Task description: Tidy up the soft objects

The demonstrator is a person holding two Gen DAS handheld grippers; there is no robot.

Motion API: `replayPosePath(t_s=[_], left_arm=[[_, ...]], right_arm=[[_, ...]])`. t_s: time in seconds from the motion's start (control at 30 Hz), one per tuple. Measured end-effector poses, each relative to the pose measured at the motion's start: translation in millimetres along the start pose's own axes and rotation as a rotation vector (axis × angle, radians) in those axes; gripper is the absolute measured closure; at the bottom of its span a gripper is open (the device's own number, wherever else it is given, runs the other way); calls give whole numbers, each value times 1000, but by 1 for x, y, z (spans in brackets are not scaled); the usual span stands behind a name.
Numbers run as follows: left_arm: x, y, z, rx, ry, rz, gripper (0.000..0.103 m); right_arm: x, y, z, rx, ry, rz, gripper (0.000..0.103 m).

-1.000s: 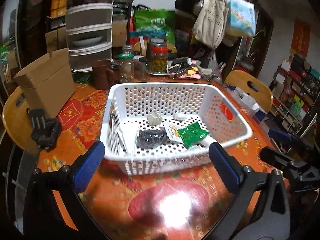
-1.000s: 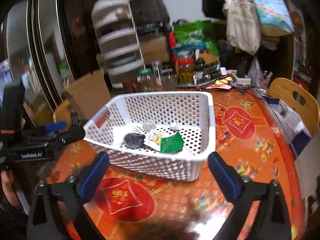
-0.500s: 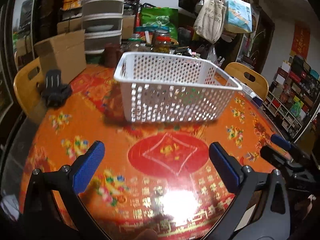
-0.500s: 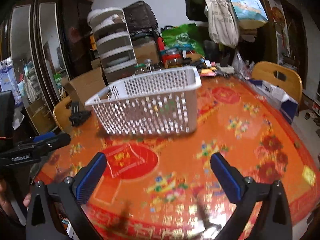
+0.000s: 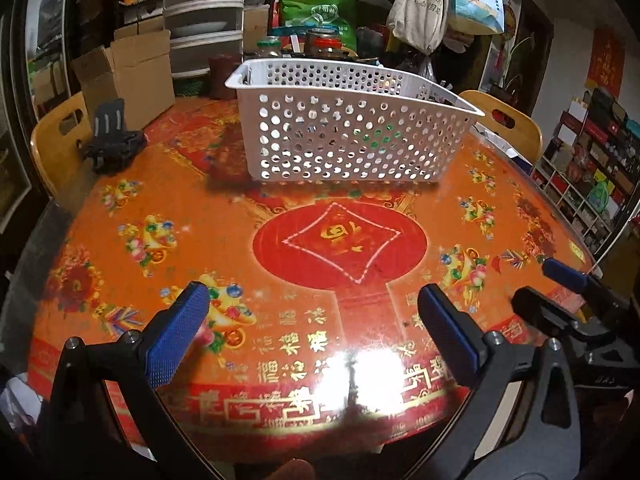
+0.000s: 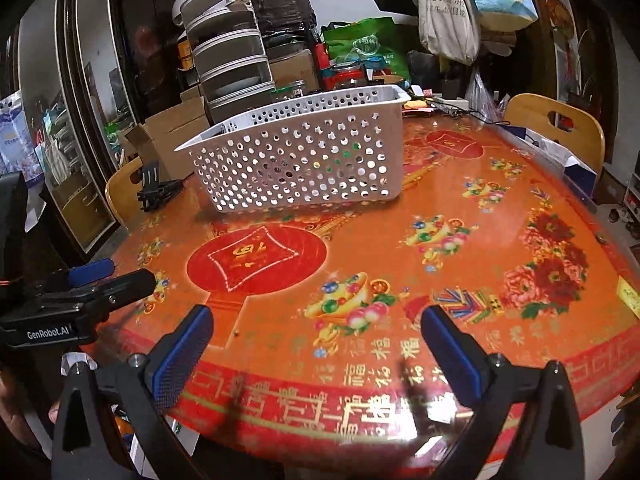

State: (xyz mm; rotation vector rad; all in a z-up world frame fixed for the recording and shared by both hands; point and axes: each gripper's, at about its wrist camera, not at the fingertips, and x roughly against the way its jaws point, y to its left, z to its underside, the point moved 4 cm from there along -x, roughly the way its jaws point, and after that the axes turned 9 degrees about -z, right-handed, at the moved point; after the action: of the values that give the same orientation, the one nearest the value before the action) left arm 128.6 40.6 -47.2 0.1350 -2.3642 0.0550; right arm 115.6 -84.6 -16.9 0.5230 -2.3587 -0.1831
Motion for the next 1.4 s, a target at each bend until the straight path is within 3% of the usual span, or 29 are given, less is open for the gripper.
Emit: replayPosePath(t_s=[0.43,0.63,0.9,1.4], left_arm=[[79,2,-31,-16,-118,-15,0],[115,-3,-47,-28,-131,2,0],[160,-6,-62,-73,-171,-40,0],[174,2,-67,-48,-158,-21,0]], right_arm=[[70,21,-34,38,-48,6,0],[97,39,-56,96,-71,30,0],[127,46,-74,114,-100,50,0],[133,47,-72,105,-95,16,0]])
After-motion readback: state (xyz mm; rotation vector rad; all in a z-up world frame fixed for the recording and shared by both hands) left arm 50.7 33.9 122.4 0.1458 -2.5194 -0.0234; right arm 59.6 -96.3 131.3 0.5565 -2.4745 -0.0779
